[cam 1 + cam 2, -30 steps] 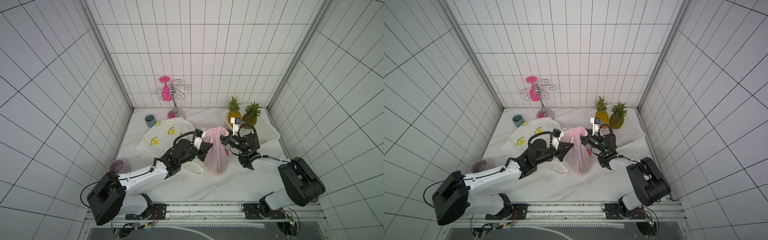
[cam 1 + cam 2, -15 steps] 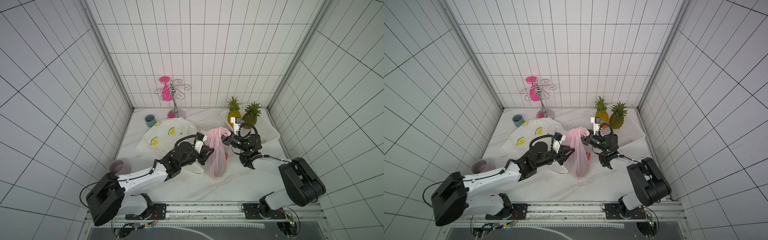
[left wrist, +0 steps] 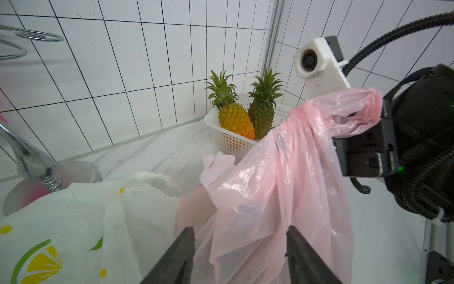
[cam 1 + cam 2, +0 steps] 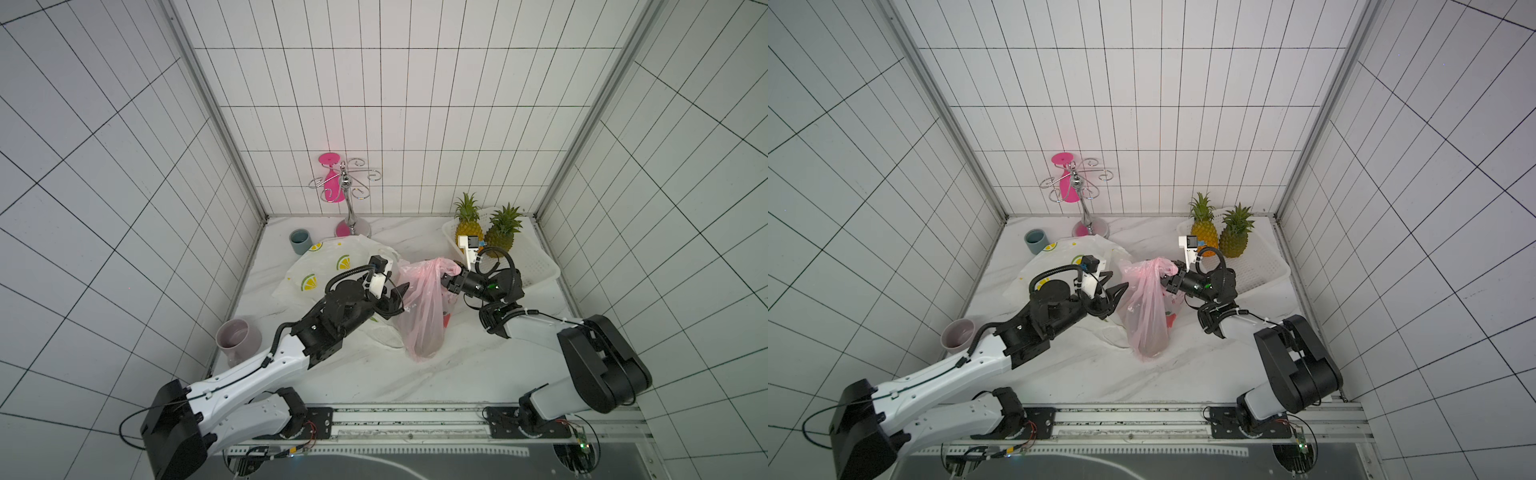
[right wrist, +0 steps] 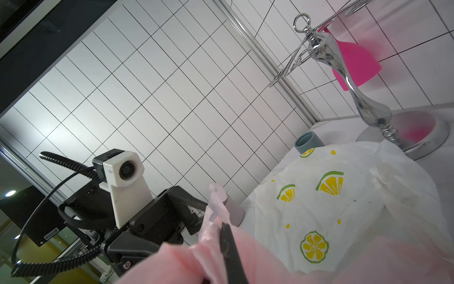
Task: Place the pineapple into a plastic bag & tie a knot
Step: Cross the plastic bag at the center of the board.
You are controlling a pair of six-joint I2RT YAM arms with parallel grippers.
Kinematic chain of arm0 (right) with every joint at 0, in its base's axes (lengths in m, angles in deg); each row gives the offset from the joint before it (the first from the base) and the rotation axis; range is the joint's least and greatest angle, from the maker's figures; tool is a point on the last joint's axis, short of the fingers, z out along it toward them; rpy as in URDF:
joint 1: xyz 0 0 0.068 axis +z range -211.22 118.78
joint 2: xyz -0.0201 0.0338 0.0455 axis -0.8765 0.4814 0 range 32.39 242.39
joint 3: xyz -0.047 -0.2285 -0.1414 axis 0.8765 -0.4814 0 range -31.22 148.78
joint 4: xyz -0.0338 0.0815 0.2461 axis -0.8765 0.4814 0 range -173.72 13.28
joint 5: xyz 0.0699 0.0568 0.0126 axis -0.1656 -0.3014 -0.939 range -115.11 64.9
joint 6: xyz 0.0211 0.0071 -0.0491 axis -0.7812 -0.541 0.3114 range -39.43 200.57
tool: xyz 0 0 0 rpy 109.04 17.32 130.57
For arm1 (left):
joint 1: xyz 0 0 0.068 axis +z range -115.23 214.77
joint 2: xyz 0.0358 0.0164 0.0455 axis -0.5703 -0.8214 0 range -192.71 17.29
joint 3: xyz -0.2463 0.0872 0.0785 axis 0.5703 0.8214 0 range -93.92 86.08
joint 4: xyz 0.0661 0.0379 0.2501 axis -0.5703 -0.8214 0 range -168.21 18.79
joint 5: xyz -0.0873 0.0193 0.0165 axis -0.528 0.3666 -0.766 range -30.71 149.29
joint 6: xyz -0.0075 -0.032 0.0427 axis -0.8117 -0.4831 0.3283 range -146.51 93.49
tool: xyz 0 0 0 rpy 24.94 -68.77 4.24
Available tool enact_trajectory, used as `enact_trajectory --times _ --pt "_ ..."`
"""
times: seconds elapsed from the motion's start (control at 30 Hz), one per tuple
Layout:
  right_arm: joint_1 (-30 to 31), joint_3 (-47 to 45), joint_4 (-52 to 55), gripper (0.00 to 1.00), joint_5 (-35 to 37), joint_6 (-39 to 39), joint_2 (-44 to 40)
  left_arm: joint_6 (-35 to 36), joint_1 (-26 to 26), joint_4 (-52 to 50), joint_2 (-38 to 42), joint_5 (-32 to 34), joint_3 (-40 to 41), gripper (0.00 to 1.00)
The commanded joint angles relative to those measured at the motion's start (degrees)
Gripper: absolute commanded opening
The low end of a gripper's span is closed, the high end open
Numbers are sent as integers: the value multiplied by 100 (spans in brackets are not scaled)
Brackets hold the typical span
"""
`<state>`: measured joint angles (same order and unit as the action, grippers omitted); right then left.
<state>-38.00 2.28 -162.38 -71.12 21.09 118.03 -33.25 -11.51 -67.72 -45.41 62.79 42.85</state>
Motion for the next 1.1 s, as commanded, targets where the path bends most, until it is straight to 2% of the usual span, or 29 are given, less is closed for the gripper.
enact_trajectory --times 0.0,0.07,0.13,0.23,0.3,0.5,0.67,0.77,0.97,1.07 --pt "-55 681 -774 0 -16 -90 -320 285 48 16 -489 -400 -310 61" --pt "-53 651 -708 0 -13 -27 -359 262 40 81 -785 -725 -391 59" --pt "-63 609 -566 0 18 73 -411 198 39 41 -983 -970 -450 49" --pt "-81 518 -194 0 152 433 -586 -15 31 -88 -1048 -1028 -405 17" --pt "-90 450 209 0 360 773 -728 -186 20 -11 -968 -1001 -254 1" --pt "-51 232 478 0 1014 1218 -847 -562 -145 680 -768 -1338 192 0" --pt "80 181 -40 0 1201 1105 -564 -798 -292 1100 -1136 -1673 190 0" --pt "178 280 -365 0 1035 871 -271 -849 -412 1364 -1284 -1748 202 0" --pt "211 650 -669 0 192 117 264 -442 -551 1159 -1067 -900 204 0" --pt "211 738 -1347 0 -52 -514 459 -462 -488 1079 -1222 -950 201 0"
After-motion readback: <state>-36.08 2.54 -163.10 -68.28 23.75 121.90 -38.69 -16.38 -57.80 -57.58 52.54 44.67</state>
